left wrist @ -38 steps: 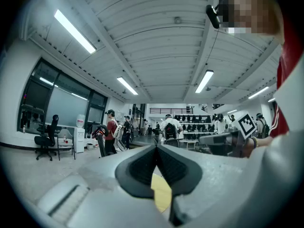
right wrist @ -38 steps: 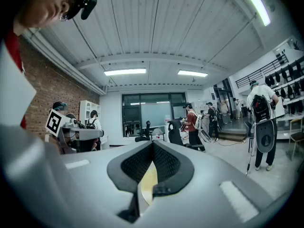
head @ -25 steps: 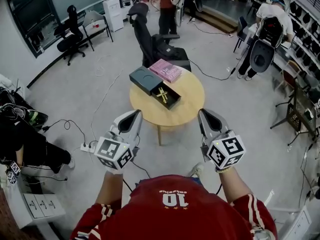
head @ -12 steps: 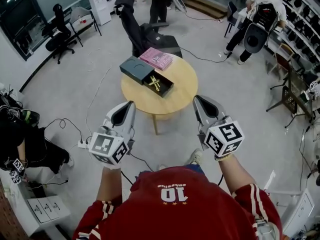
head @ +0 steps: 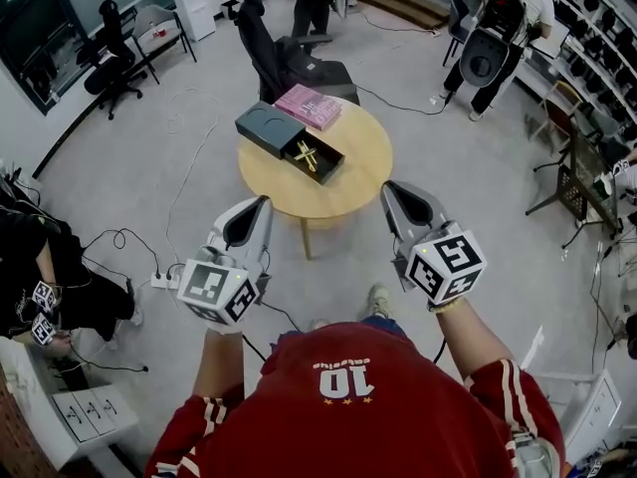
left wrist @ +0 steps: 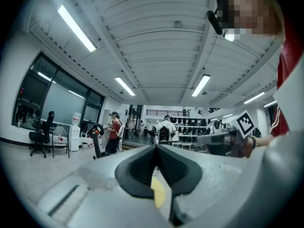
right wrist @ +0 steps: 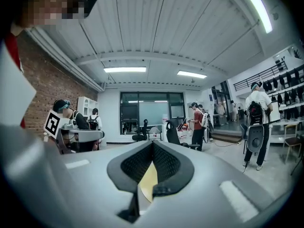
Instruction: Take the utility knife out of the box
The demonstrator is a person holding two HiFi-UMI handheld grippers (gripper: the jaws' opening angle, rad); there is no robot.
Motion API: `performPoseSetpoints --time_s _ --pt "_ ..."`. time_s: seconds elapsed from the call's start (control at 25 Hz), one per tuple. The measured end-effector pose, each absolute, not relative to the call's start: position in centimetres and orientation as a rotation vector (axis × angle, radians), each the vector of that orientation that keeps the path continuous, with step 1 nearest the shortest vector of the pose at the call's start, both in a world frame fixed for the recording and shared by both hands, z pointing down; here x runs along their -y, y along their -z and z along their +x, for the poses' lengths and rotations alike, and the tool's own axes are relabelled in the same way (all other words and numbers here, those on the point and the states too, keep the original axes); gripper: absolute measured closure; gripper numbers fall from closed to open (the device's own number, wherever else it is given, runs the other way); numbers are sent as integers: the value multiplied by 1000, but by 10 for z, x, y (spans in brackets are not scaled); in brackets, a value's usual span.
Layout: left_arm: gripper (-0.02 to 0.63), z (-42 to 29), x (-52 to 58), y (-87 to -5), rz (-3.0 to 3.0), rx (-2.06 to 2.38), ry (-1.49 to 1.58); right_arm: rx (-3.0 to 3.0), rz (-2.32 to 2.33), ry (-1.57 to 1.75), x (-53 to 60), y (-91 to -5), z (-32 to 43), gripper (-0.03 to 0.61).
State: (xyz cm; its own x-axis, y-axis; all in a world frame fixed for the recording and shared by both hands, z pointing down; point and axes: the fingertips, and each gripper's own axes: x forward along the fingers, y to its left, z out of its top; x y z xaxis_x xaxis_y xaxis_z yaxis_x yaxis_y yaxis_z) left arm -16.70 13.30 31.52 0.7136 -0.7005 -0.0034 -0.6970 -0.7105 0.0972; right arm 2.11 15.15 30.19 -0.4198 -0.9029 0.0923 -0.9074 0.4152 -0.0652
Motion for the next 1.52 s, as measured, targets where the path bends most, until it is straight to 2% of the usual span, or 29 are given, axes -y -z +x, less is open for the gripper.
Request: performPoseSetpoints --time_s 0.96,1.52 --pt "611 -192 -75 -336 2736 1248 27 2607 1530 -239 -79 -339 3 578" --pt "611 -158 26 -338 2733 1275 -43 2667 1326 -263 24 -366 5 578"
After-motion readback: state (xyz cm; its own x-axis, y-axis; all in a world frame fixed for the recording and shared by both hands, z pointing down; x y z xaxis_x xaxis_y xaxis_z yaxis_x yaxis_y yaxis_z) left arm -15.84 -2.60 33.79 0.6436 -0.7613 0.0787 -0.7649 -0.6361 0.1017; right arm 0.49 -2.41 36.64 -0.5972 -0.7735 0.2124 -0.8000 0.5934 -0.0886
